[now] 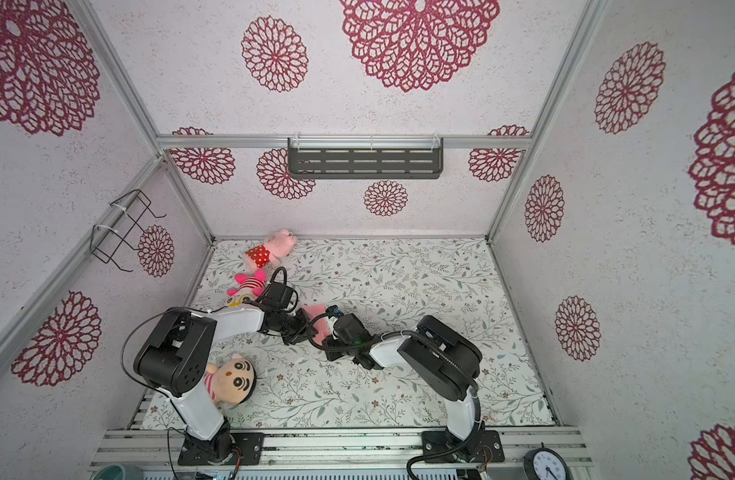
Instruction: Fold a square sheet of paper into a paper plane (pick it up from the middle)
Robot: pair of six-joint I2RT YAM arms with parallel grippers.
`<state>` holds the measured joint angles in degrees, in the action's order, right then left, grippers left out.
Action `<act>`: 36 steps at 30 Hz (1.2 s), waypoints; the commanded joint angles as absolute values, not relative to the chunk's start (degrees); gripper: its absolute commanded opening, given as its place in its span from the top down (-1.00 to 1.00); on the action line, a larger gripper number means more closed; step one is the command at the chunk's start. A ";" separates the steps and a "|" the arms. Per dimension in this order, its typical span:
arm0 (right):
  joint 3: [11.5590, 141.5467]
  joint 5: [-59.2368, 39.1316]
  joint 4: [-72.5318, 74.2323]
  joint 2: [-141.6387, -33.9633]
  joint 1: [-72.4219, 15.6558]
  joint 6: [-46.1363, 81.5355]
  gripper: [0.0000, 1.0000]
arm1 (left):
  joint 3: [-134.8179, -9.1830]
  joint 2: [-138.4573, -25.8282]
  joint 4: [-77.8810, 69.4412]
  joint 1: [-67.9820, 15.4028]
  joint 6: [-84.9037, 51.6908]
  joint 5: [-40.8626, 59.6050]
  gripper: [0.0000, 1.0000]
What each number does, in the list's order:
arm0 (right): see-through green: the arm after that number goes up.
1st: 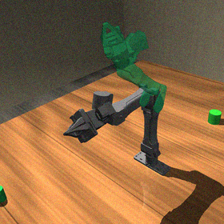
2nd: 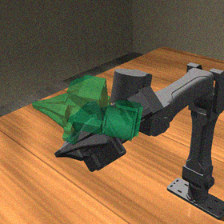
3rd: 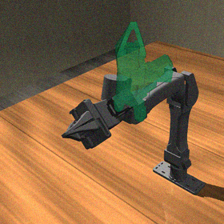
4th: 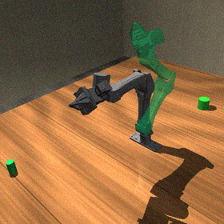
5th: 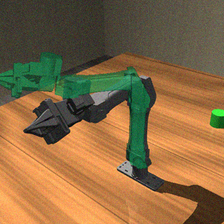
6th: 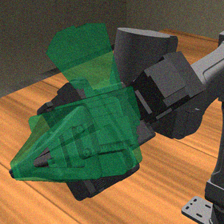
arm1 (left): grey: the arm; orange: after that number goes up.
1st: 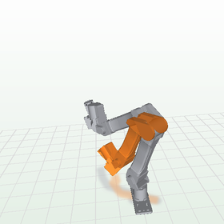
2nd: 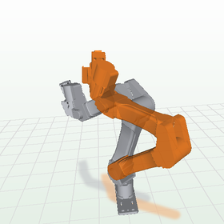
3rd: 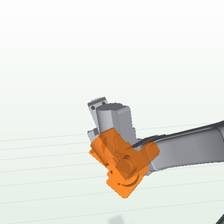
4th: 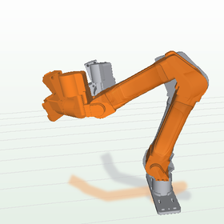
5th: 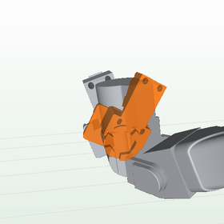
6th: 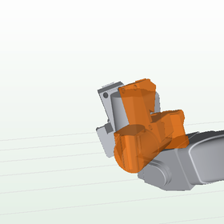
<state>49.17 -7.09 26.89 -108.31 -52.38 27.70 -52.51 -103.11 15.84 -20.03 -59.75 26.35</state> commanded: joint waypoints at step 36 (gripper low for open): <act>48.90 -22.88 32.26 -111.75 -45.40 42.04 0.64 | -54.93 -105.54 20.43 -20.74 -54.81 22.60 0.45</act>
<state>47.81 -23.64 35.22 -111.83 -45.93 42.50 -54.08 -103.79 15.77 -20.40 -54.85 26.63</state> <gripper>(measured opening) 0.171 0.276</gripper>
